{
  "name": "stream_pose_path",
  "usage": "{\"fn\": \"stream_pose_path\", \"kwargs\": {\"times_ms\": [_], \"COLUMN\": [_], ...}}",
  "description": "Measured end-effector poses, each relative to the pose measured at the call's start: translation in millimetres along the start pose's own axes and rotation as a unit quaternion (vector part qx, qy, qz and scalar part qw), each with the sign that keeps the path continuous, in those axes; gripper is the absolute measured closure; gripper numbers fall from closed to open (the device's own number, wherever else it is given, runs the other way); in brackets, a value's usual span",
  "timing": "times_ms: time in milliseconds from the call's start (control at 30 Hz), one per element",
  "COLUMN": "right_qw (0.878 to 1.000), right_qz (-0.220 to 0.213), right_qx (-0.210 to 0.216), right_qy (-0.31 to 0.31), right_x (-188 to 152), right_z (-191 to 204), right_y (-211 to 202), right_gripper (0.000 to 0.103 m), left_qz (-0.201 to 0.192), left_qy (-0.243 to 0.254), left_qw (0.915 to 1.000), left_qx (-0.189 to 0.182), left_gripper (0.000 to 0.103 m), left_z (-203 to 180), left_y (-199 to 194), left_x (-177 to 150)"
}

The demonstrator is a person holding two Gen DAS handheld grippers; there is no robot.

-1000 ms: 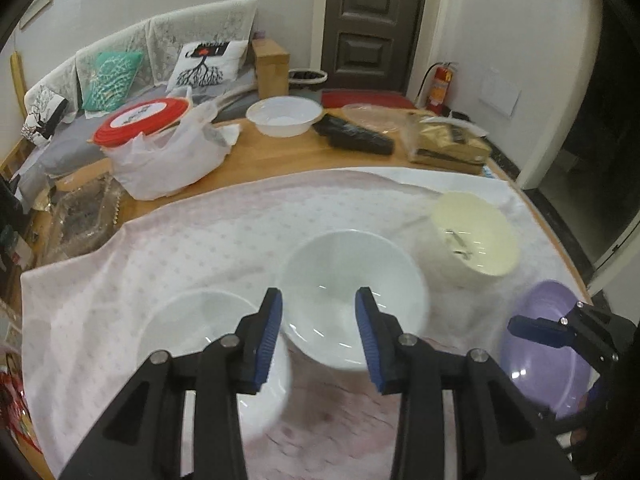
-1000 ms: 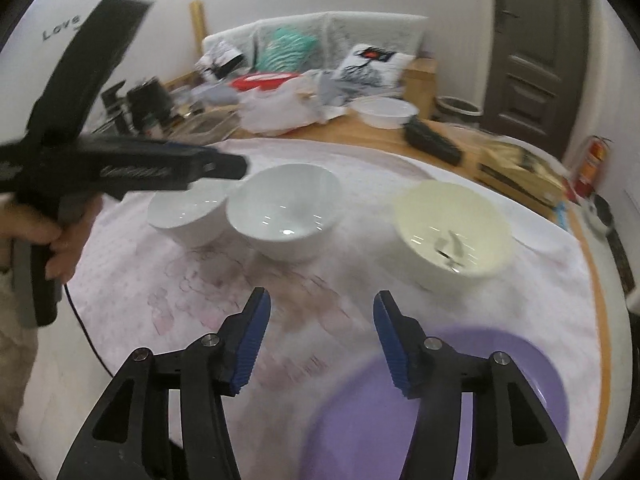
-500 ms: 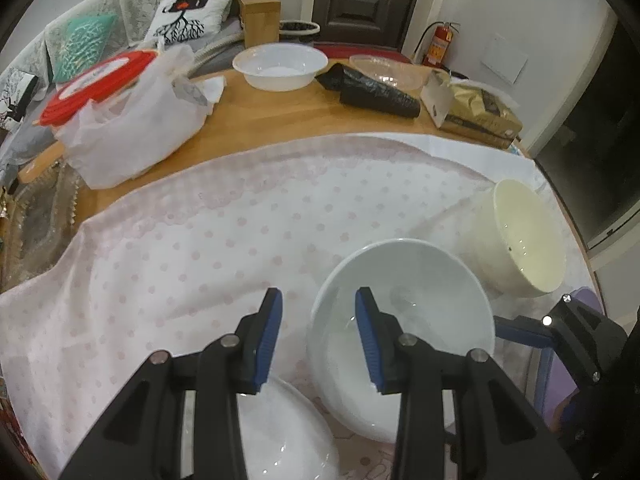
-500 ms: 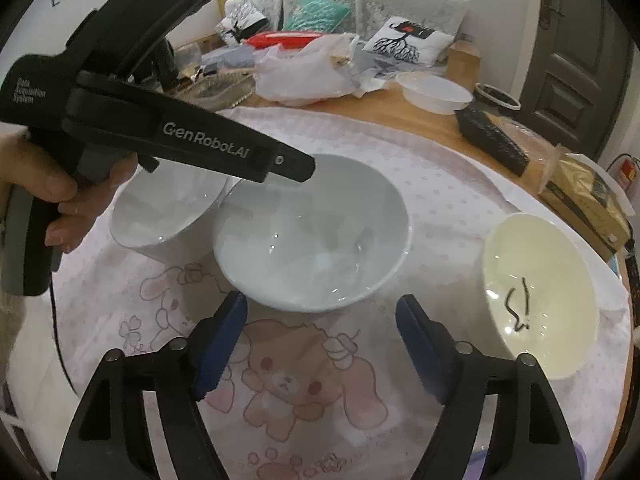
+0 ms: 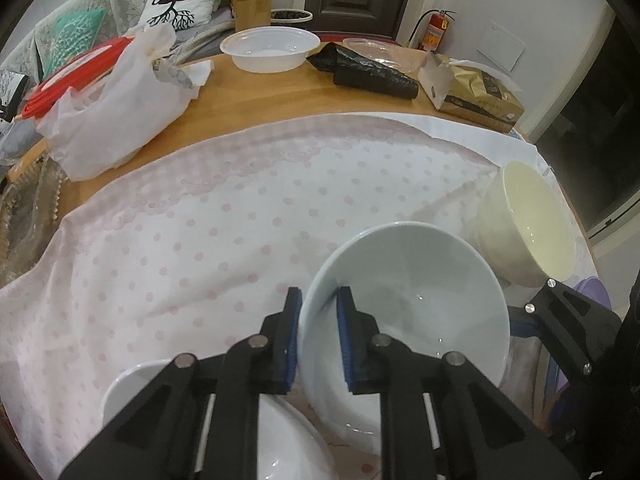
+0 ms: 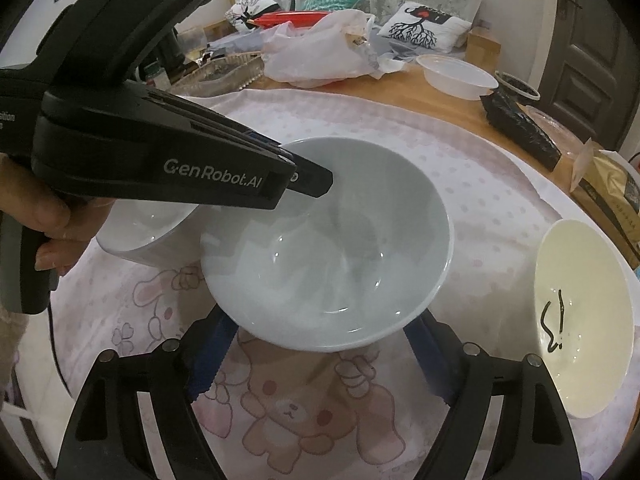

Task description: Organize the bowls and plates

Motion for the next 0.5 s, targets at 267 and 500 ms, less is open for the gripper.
{"fn": "stream_pose_path", "kwargs": {"times_ms": [267,500], "right_qw": [1.0,1.0], "right_qz": [0.001,-0.016], "right_qx": [-0.004,-0.007], "right_qy": [0.004,0.012], "right_x": [-1.6,-0.7], "right_z": [-1.0,-6.1], "right_y": [-1.1,-18.3], "right_gripper": [0.024,0.024], "left_qz": [-0.006,-0.027], "left_qy": [0.005,0.024], "left_qw": [0.9999,0.9993], "left_qx": [-0.008,0.006], "left_gripper": [0.089,0.089], "left_z": [-4.8,-21.4], "left_y": [-8.3,-32.7], "left_x": [0.8,8.3]}}
Point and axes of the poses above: each gripper's, at about its wrist camera, not at the fingertips, and y roughly the way its jaws point, z to its left, x to its top, the point moved 10 cm from there along y, roughly the way its jaws point, and after that the axes turned 7 degrees about z, right-handed, at the moved point
